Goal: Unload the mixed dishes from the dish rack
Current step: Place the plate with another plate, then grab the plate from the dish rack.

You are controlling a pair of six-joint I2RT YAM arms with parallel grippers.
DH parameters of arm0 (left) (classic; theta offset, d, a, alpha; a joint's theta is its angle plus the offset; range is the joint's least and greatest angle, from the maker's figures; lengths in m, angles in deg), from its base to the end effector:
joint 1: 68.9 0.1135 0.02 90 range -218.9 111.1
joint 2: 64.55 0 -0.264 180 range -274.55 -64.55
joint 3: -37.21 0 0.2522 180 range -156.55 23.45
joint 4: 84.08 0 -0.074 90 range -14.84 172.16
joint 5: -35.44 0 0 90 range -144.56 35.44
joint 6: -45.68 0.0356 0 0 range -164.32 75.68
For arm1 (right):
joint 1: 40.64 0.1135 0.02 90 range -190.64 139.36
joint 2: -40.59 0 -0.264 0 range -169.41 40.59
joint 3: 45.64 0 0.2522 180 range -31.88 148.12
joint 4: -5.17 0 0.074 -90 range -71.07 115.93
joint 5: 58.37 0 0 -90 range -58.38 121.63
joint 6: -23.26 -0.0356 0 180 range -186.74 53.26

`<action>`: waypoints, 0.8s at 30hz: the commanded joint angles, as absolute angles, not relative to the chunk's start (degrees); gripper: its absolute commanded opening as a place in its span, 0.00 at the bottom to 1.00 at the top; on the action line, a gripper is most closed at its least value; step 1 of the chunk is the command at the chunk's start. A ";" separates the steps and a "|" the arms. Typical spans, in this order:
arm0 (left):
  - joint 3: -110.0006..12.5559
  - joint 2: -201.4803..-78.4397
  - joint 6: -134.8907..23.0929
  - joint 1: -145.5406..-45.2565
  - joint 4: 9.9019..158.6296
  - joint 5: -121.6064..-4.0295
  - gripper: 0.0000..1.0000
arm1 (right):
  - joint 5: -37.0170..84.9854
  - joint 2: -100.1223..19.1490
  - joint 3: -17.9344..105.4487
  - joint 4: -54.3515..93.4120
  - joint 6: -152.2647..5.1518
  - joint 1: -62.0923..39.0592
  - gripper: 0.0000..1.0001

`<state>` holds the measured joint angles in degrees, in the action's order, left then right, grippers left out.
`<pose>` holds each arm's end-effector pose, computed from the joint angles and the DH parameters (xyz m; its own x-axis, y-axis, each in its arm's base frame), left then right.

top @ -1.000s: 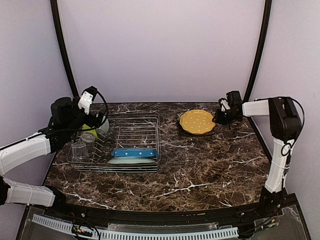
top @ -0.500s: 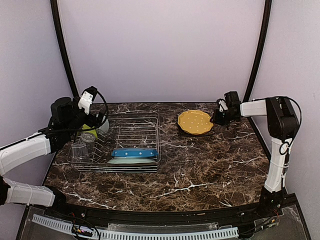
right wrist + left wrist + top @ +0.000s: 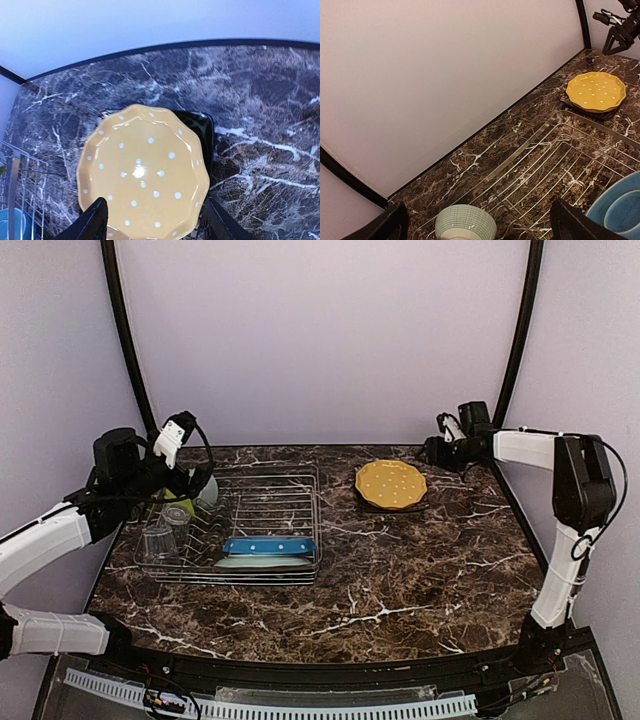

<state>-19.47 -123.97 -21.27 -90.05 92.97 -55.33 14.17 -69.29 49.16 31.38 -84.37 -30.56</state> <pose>0.2299 -0.0894 0.3179 0.0611 0.3962 -0.9162 0.3797 0.8397 0.3884 0.4258 0.0865 0.2249 -0.7370 0.1624 -0.6561 -0.1739 0.8925 0.4163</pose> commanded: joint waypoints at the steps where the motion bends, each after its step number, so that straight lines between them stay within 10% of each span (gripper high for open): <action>1: -22.66 -120.20 -17.23 -89.99 80.90 -66.56 0.99 | 9.25 -61.46 48.10 27.94 -80.35 -29.84 0.65; 13: -16.98 -115.09 -15.26 -90.08 77.15 -73.30 0.99 | 1.05 -41.45 35.82 16.37 -58.11 -12.18 0.90; 24: -15.92 -115.91 -16.11 -90.08 77.85 -74.96 0.99 | 9.24 -39.42 32.77 21.89 -44.04 6.17 0.90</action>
<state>-17.24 -116.02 -15.81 -90.07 78.61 -72.84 4.75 -39.54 34.03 19.30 -51.65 1.94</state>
